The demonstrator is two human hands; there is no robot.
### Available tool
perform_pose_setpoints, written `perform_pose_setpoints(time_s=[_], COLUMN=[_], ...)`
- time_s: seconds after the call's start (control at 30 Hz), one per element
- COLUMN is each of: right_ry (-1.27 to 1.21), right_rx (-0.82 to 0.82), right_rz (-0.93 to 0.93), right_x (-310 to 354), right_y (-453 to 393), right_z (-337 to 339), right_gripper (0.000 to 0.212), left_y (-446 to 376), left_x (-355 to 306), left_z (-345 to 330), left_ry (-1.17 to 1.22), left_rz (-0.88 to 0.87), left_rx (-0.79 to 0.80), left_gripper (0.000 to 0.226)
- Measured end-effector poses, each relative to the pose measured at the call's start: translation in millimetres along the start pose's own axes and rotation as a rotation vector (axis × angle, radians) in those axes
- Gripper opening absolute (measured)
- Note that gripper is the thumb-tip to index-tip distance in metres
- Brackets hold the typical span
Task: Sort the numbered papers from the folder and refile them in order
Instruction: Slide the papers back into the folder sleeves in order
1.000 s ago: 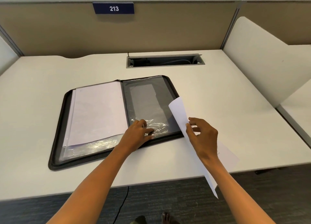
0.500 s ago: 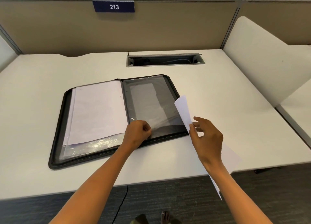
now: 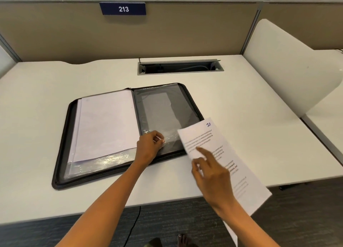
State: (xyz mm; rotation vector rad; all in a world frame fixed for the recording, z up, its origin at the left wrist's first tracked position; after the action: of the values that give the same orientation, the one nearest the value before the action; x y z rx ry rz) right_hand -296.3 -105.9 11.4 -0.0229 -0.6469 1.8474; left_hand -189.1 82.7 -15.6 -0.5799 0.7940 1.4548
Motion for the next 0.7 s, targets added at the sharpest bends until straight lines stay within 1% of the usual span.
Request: perform_pose_setpoints(time_s=[0.03, 0.1, 0.13, 0.2, 0.23, 0.3, 0.33, 0.37, 0.4, 0.43, 0.47, 0.5, 0.57, 0.63, 0.7], right_ry=[0.036, 0.097, 0.106, 0.080, 0.057, -0.012, -0.072, -0.135, -0.183, -0.199, -0.188, -0.154, -0.093, -0.027, 0.044], right_rx=[0.066, 0.183, 0.221, 0.278, 0.334, 0.476, 0.524, 0.553, 0.550, 0.499, 0.409, 0.315, 0.237, 0.255, 0.352], right_rz=[0.039, 0.096, 0.118, 0.157, 0.164, 0.132, 0.099, 0.063, 0.030, 0.011, 0.001, -0.032, -0.162, -0.278, -0.317], right_x=[5.1, 11.2, 12.0, 11.1, 9.6, 3.8, -1.1, -4.8, -8.0, -10.6, -14.7, -19.1, -30.5, -41.6, -52.1], right_y=[7.1, 20.3, 25.1, 30.5, 32.0, 32.9, 31.9, 29.9, 27.3, 23.6, 20.8, 18.1, 12.5, 8.0, 7.4], right_z=[-10.8, -31.7, -40.2, -54.6, -60.8, -70.9, -74.5, -76.0, -74.9, -70.6, -67.9, -65.8, -61.1, -59.3, -61.5], right_gripper=[0.007, 0.013, 0.015, 0.015, 0.017, 0.032, 0.040, 0.042, 0.037, 0.026, 0.019, 0.026, 0.053, 0.069, 0.081], left_y=[0.3, -1.3, -2.2, -3.1, -3.2, -2.5, -2.2, -1.9, -2.0, -2.0, -2.1, -1.9, -1.6, -2.0, -2.9], left_x=[-2.3, -4.3, -4.3, -3.5, -2.8, -1.3, -1.0, -1.2, -1.4, -1.7, -1.6, -1.4, -0.9, -0.5, -0.2], left_z=[-1.4, -5.3, -7.1, -9.2, -9.9, -11.5, -11.9, -12.0, -12.1, -11.8, -11.5, -11.5, -11.8, -11.9, -13.9], left_ry=[-0.070, -0.219, -0.298, -0.395, -0.412, -0.434, -0.445, -0.456, -0.459, -0.453, -0.443, -0.437, -0.453, -0.486, -0.548], left_rz=[-0.067, -0.174, -0.212, -0.254, -0.260, -0.272, -0.280, -0.287, -0.289, -0.286, -0.279, -0.277, -0.278, -0.282, -0.291], left_rx=[0.008, 0.078, 0.116, 0.183, 0.214, 0.260, 0.274, 0.280, 0.277, 0.268, 0.257, 0.246, 0.234, 0.222, 0.237], left_gripper=[0.007, 0.010, 0.015, 0.023, 0.024, 0.026, 0.026, 0.024, 0.022, 0.019, 0.017, 0.016, 0.018, 0.021, 0.029])
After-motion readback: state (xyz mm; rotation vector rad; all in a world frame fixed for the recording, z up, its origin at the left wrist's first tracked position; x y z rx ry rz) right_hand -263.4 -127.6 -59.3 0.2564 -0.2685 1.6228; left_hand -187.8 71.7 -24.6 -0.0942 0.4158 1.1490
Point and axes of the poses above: each hand's wrist, its own y-axis away from the middle knuckle, its own z-axis out of the back of the hand, x = y × z, the point moved 2 cm from there along -y, towards the middle knuckle, and after that the axes turned 8 degrees about x, right-handed, at the moved point
